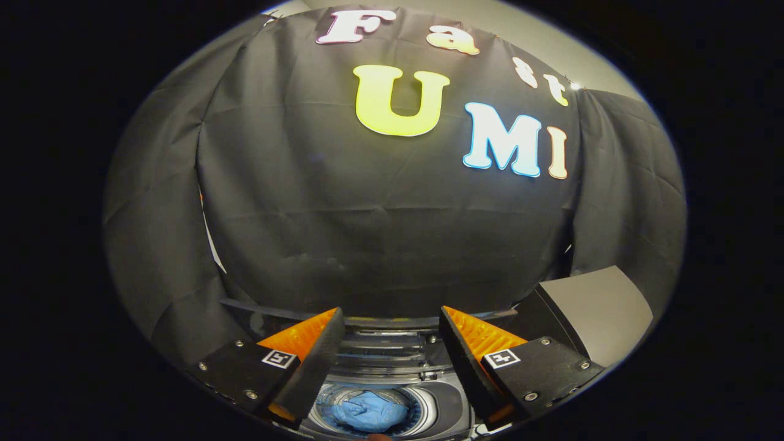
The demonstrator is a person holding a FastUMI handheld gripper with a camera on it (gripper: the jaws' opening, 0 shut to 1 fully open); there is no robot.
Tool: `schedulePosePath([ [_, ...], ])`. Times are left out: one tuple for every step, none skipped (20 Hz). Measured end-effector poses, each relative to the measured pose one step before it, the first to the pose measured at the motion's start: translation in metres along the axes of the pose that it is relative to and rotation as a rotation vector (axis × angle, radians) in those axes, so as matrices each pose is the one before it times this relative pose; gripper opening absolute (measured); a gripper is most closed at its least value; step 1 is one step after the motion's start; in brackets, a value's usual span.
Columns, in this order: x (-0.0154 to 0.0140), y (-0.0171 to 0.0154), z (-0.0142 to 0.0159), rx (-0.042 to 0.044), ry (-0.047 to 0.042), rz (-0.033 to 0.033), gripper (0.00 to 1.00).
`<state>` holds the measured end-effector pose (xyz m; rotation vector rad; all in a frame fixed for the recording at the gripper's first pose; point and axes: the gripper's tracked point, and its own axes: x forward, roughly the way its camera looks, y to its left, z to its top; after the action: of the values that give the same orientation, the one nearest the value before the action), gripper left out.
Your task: Put the clothes into the washing machine and then close the washing machine lid.
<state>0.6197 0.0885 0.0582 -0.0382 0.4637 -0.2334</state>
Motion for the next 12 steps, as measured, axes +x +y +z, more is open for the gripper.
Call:
schedulePosePath([
  [0.00546, 0.0006, 0.00286, -0.00763, 0.0086, 0.00433, 0.96],
  [0.00665, 0.00012, 0.00343, -0.00451, 0.00987, 0.00369, 0.96],
  [0.00724, 0.00066, 0.0036, 0.0013, 0.00804, 0.00716, 0.95],
  [0.00785, 0.00082, 0.00358, 0.01113, 0.00819, 0.00997, 0.96],
  [0.00588, 0.00058, 0.00032, 0.01395, 0.01394, 0.00592, 0.96],
  [0.00715, -0.00085, 0.00042, 0.01181, 0.01953, 0.00076, 0.96],
  [0.00626, -0.00161, -0.00229, 0.01369, 0.024, -0.00345, 0.96],
  [0.00561, -0.00077, -0.00265, 0.01055, 0.02984, 0.00032, 0.96],
  [0.00513, 0.00033, -0.00296, 0.00173, 0.02756, -0.00235, 0.96],
  [0.00461, 0.00106, -0.00309, -0.01034, 0.01954, 0.00363, 0.96],
  [0.00417, -0.00064, -0.00386, -0.01263, 0.01381, -0.00011, 0.96],
  [0.00332, 0.00066, -0.00146, -0.00958, 0.00864, 0.00329, 0.96],
])
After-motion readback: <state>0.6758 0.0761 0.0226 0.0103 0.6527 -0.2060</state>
